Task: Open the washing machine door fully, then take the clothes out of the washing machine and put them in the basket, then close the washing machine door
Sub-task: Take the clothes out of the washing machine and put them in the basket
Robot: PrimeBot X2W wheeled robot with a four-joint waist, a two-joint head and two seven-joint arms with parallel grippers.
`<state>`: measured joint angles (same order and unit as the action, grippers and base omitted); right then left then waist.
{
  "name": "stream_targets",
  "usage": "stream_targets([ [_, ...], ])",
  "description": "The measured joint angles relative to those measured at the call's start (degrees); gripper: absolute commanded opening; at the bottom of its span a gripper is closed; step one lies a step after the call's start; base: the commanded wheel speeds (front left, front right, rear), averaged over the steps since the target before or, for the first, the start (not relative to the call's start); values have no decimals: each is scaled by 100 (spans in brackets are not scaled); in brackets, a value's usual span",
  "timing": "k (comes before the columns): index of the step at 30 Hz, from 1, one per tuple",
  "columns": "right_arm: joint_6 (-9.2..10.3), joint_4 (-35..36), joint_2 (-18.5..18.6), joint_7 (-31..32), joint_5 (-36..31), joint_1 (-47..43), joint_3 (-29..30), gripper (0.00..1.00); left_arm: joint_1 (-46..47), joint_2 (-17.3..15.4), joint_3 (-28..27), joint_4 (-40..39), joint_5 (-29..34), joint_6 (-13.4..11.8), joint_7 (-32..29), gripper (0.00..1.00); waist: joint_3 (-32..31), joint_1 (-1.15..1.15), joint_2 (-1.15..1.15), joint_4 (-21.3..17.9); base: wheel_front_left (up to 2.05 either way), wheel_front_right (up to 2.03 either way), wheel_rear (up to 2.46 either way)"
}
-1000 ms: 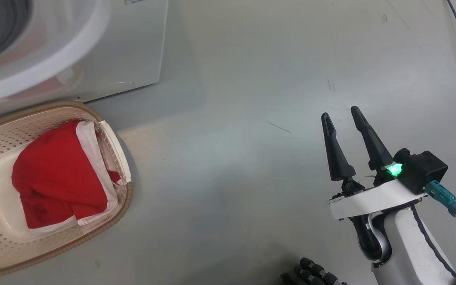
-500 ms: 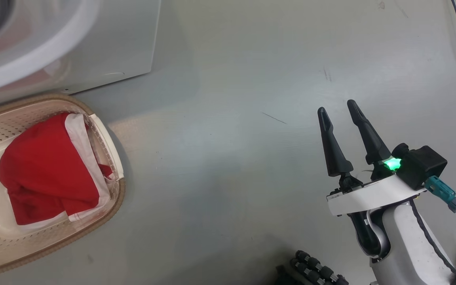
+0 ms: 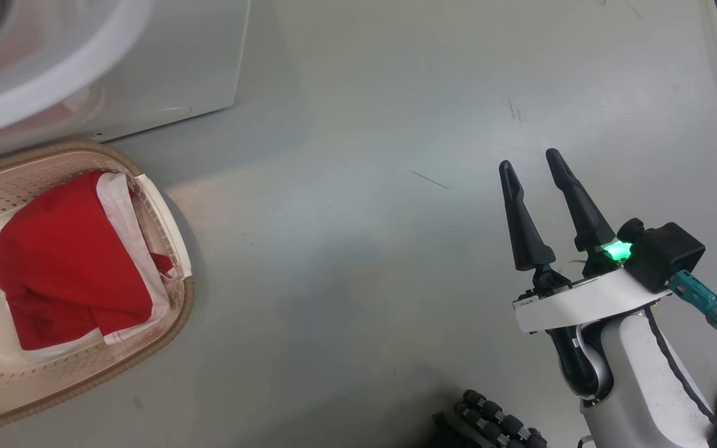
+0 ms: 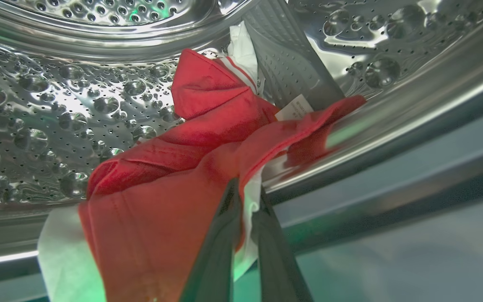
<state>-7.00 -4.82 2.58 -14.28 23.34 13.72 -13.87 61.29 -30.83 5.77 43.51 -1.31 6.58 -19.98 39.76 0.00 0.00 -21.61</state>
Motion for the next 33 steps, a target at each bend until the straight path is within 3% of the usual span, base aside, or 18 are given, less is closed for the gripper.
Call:
stream_targets([
  [16, 0, -137, -1, 0, -21, 48, 127, 100, -25, 434, 140, 416, -19, -49, 786, 0, -342, 0, 0, 190, 0, 0, 0],
  [33, 0, -311, 138, 0, -187, 48, 334, 100, -640, 1191, 368, 854, -247, -38, 1848, 0, -1196, 0, 0, 657, 0, 0, 0],
])
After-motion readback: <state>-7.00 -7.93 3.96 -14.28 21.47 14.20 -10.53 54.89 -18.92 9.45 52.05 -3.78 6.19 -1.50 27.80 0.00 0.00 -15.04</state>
